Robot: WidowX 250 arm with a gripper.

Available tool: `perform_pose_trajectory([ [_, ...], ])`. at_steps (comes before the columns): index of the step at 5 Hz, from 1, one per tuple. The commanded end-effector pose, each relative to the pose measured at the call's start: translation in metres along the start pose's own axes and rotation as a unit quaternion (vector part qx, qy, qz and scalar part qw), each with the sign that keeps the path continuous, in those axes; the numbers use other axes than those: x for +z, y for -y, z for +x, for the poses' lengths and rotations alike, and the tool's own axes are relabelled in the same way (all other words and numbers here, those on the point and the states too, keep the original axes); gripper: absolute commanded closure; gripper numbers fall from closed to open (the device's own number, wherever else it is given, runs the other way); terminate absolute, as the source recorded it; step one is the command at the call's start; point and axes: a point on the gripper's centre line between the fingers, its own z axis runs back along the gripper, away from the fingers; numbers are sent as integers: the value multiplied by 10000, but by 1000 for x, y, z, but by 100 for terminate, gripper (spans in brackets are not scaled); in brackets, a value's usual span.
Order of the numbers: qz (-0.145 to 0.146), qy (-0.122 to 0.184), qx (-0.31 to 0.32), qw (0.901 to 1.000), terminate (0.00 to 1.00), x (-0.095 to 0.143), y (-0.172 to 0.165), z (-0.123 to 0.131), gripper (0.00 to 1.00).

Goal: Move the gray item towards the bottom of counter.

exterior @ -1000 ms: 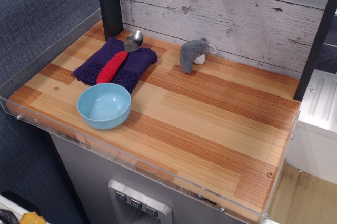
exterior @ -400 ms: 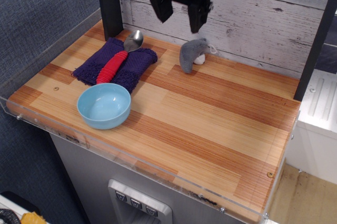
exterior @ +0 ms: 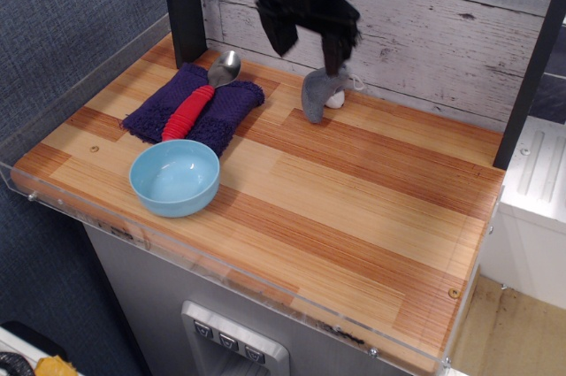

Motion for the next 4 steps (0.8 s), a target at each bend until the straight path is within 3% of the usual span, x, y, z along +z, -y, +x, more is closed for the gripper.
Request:
perform_pose_trajectory([
  [1,-63,171,-87,9998,0,-19,4,18,0],
  [2,-90,18,-177,9998,0,-33,4,12,0],
  [3,-31,-16,-180,9998,0,-40,-1,8,100],
  [4,-15,15,-170,9999,0,-38,-2,6,100],
])
